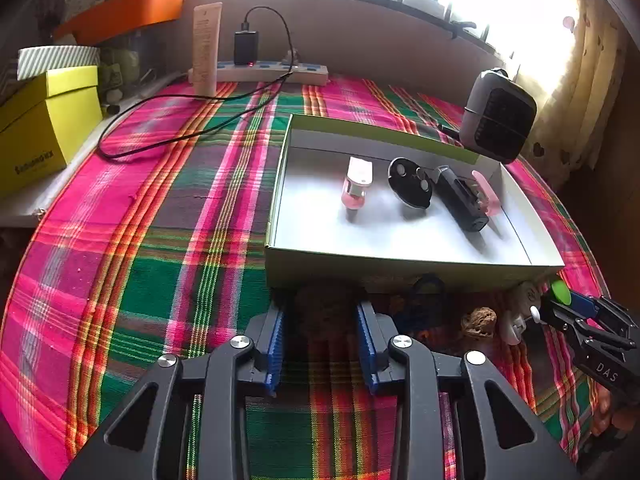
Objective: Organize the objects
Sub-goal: 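Close right tool on the green-capped white object while left tool approaches the walnut, then close left tool on the walnut while right tool holds the green-capped object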
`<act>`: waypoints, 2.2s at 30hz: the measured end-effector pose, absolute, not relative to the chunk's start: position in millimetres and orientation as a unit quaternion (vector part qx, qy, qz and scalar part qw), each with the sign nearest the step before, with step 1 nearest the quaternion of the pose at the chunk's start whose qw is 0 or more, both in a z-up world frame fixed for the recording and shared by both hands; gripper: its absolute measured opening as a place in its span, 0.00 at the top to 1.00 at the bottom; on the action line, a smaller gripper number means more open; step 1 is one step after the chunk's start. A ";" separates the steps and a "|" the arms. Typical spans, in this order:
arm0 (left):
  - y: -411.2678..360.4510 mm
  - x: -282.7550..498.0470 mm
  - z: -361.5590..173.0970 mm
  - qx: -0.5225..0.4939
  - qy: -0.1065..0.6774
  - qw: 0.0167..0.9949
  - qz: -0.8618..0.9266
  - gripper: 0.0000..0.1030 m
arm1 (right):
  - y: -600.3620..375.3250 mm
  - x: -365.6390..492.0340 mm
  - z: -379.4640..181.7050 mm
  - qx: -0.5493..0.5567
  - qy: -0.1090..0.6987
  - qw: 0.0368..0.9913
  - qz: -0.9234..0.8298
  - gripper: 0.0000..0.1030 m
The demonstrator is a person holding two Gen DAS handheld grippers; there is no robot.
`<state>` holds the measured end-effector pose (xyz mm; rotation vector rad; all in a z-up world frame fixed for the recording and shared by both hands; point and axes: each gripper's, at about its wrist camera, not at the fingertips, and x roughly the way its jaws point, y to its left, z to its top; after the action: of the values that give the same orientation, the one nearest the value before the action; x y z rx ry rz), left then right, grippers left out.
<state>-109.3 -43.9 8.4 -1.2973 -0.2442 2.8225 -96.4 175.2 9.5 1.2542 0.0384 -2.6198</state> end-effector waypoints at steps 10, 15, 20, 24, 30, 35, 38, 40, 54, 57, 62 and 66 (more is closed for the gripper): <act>-44.0 -108.9 8.4 -0.416 -0.078 0.013 0.906 0.72 | 174.9 -97.0 9.2 0.429 0.008 0.128 -0.894 0.68; -43.1 -108.4 8.6 -0.416 -0.078 0.014 0.906 0.72 | 173.7 -94.8 11.2 0.422 0.011 0.132 -0.897 0.75; -42.3 -107.3 8.8 -0.416 -0.077 0.015 0.906 0.72 | 173.6 -95.3 11.4 0.421 0.013 0.132 -0.897 0.76; -41.8 -106.7 8.9 -0.416 -0.077 0.016 0.906 0.72 | 174.1 -95.5 11.7 0.420 0.011 0.132 -0.898 0.78; -42.1 -106.1 8.9 -0.416 -0.077 0.016 0.906 0.72 | 176.0 -95.9 12.6 0.417 0.008 0.131 -0.899 0.82; -42.2 -105.3 8.9 -0.416 -0.077 0.016 0.906 0.72 | 177.0 -93.4 13.7 0.412 0.007 0.131 -0.902 0.82; -42.5 -105.3 9.0 -0.416 -0.077 0.017 0.906 0.72 | 179.8 -90.1 16.1 0.403 0.001 0.133 -0.905 0.82; -40.9 -103.6 9.2 -0.415 -0.077 0.017 0.906 0.72 | 178.4 -89.1 15.4 0.406 0.003 0.134 -0.904 0.82; -34.1 -94.4 17.8 -0.402 -0.075 0.028 0.912 0.72 | 170.4 -81.1 17.2 0.404 0.004 0.141 -0.904 0.82; -34.4 -93.1 20.1 -0.399 -0.076 0.029 0.913 0.72 | 169.8 -79.2 20.9 0.400 0.005 0.143 -0.905 0.82; -33.9 -90.6 24.1 -0.394 -0.073 0.032 0.916 0.72 | 168.4 -77.9 26.4 0.393 0.006 0.145 -0.908 0.82; -33.0 -87.1 28.7 -0.386 -0.069 0.029 0.919 0.72 | 167.1 -76.5 29.4 0.390 0.005 0.147 -0.909 0.82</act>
<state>-87.1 -33.0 28.7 -1.1909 -0.2133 2.8360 -76.5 167.1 29.4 1.1220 0.0137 -2.6164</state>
